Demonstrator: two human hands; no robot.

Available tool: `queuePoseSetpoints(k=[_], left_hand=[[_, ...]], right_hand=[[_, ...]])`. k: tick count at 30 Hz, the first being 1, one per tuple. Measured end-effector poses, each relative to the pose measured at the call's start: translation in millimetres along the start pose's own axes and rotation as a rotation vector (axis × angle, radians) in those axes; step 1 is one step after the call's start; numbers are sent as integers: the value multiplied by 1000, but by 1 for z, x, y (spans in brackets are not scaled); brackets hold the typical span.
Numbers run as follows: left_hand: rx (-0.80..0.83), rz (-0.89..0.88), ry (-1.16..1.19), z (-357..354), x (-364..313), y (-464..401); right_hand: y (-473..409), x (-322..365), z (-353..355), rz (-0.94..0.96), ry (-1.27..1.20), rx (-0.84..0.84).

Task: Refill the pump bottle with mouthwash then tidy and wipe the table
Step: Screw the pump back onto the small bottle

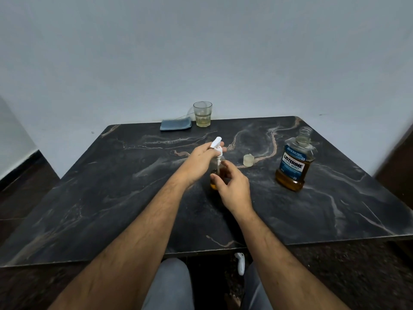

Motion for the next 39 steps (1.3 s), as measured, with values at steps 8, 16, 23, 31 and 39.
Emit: queuePoseSetpoints(k=[8, 16, 23, 31, 39], left_hand=[[-287, -92, -13, 0, 2, -4], [-209, -87, 165, 5, 11, 4], [-138, -63, 4, -9, 4, -2], [-352, -64, -52, 7, 10, 0], [-160, -124, -61, 4, 8, 4]], right_hand=[[1, 1, 2, 2, 0, -1], [0, 2, 3, 5, -1, 0], [1, 2, 3, 12, -5, 8], [0, 0, 2, -8, -10, 12], [-1, 0, 3, -10, -22, 10]])
Point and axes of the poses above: each hand's wrist, its own y-axis away from the middle knuckle, its own z-axis out of the back of the hand, x = y × z, the point moved 4 cm from there along -y, towards the middle knuckle, and after that the axes turned 5 degrees about -y, right-handed, at the moved point
